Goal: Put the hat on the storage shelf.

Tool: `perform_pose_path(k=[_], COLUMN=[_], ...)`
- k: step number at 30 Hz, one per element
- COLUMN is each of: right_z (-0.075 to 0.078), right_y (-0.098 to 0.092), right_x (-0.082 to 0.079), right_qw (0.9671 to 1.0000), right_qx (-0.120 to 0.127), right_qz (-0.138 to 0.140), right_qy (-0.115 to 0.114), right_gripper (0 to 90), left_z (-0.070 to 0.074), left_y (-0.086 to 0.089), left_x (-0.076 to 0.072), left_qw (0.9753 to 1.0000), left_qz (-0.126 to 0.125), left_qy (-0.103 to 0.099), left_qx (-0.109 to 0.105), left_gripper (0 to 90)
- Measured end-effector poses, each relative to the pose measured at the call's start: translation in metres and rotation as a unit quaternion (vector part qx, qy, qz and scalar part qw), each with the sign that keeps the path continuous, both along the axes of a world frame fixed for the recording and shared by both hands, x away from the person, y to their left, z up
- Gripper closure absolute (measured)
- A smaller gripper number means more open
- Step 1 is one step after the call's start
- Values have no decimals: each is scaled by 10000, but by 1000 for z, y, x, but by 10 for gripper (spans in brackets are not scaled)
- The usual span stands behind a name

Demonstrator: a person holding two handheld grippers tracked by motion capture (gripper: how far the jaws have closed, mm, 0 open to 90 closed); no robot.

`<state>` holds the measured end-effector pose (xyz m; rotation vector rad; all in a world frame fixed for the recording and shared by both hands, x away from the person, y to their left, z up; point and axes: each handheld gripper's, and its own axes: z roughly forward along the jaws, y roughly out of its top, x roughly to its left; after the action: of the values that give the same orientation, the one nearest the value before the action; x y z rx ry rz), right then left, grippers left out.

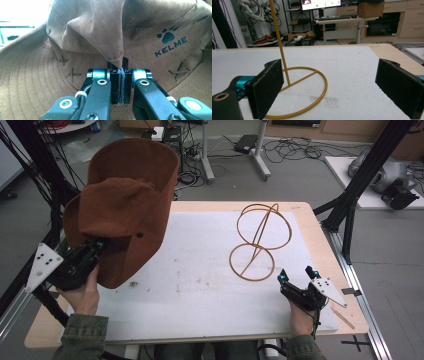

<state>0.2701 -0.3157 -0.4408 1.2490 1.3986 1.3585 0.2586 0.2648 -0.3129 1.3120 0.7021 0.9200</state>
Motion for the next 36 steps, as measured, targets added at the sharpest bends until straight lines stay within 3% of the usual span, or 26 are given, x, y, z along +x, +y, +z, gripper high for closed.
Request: perform_pose_path(k=[5, 10, 22, 27, 36], right_z=[0, 0, 0, 0, -1], right_y=[1, -1, -4, -4, -2], right_x=[-1, -1, -2, -2, -1], right_qw=[10000, 10000, 10000, 10000, 9999], right_qx=[43, 61, 38, 33, 19], right_qz=[23, -2, 16, 25, 99], right_qy=[25, 14, 2, -14, 28], right_gripper=[74, 74, 74, 74, 74], left_z=[16, 29, 56, 68, 89], left_y=[-22, -48, -122, -158, -222], left_x=[17, 34, 77, 92, 115], left_qw=[9995, 9976, 9899, 9848, 9719], left_qz=[-310, -671, -1372, -1672, -2256], left_qy=[-76, -95, -199, -214, -111], left_qx=[12, 168, 285, 409, 661], left_gripper=[891, 891, 891, 891, 891])
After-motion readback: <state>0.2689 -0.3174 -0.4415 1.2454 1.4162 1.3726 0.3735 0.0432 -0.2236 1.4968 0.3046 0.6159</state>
